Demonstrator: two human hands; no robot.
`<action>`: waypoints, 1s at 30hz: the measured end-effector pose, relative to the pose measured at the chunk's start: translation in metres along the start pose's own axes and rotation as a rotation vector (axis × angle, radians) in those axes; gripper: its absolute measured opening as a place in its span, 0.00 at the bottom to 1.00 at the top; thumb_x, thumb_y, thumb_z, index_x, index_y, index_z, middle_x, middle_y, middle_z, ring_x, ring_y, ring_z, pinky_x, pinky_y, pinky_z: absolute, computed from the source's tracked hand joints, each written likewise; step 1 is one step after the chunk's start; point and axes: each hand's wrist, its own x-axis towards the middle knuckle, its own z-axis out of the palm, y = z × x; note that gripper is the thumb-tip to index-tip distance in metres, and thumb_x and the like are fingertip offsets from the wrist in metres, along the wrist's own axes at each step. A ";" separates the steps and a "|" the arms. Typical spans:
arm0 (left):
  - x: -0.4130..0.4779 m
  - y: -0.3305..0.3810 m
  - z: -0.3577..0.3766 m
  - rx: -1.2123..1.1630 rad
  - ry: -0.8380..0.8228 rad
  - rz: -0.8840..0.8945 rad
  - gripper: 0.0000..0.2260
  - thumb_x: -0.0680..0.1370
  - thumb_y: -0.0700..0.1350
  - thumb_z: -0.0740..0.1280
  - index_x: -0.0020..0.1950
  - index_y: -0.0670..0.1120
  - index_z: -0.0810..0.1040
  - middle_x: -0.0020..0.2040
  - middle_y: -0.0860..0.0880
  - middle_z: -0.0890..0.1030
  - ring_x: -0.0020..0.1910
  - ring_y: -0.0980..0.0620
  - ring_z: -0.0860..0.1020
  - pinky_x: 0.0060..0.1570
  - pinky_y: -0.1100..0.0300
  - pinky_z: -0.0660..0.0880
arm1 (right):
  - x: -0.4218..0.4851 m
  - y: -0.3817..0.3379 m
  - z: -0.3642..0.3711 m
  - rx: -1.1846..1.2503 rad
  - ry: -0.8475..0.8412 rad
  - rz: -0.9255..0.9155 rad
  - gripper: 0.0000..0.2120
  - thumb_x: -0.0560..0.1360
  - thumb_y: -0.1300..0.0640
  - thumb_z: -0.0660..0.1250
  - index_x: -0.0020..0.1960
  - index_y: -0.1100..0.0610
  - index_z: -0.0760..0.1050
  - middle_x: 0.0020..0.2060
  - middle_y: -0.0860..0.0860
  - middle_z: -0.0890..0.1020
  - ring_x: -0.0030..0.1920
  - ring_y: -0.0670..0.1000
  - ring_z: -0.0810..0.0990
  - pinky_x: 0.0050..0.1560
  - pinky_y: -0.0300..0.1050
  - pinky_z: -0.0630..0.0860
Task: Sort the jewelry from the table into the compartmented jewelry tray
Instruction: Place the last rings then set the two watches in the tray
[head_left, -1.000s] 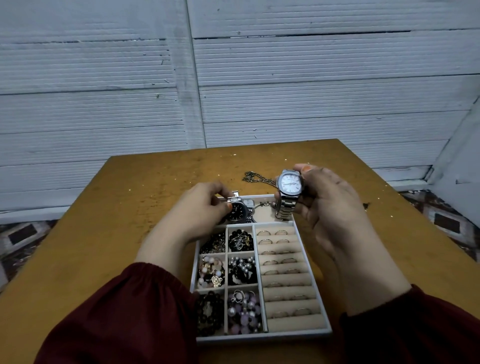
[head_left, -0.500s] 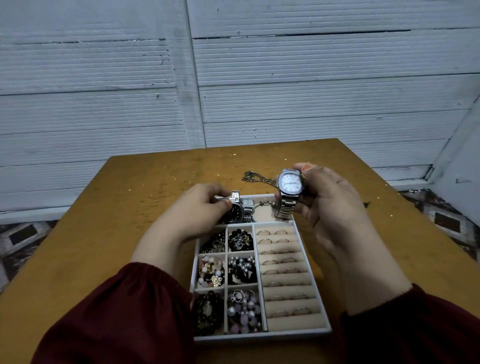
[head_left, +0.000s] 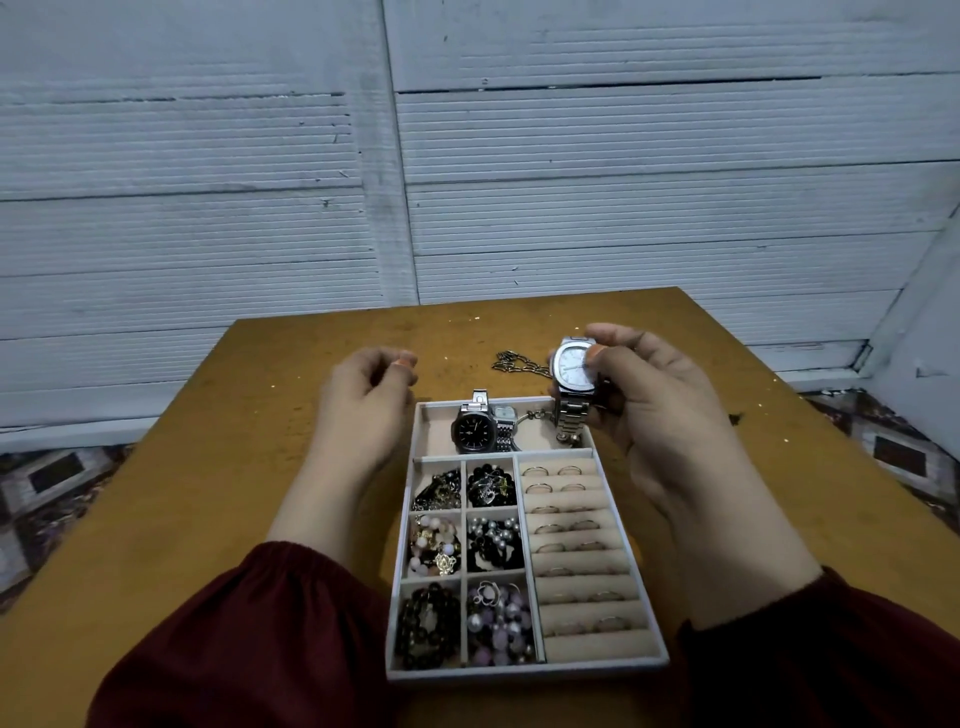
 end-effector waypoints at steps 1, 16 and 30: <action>-0.001 -0.005 -0.002 0.028 0.029 0.007 0.09 0.79 0.38 0.61 0.45 0.50 0.77 0.47 0.46 0.80 0.47 0.49 0.77 0.54 0.54 0.73 | 0.000 -0.001 0.002 -0.015 -0.013 -0.004 0.09 0.75 0.67 0.63 0.49 0.54 0.76 0.51 0.64 0.82 0.41 0.57 0.82 0.42 0.48 0.74; -0.017 -0.057 -0.032 0.322 0.073 -0.016 0.08 0.76 0.37 0.63 0.48 0.47 0.80 0.50 0.45 0.82 0.53 0.44 0.78 0.58 0.52 0.73 | -0.002 -0.009 0.066 -0.156 -0.259 0.034 0.09 0.76 0.67 0.66 0.56 0.62 0.76 0.40 0.56 0.81 0.40 0.53 0.77 0.34 0.38 0.74; -0.011 -0.068 -0.031 0.317 0.092 0.020 0.08 0.75 0.39 0.63 0.45 0.51 0.79 0.49 0.47 0.81 0.55 0.44 0.75 0.58 0.49 0.72 | 0.026 0.006 0.091 -0.595 -0.337 0.082 0.06 0.73 0.67 0.69 0.47 0.59 0.80 0.38 0.55 0.81 0.36 0.50 0.77 0.40 0.43 0.76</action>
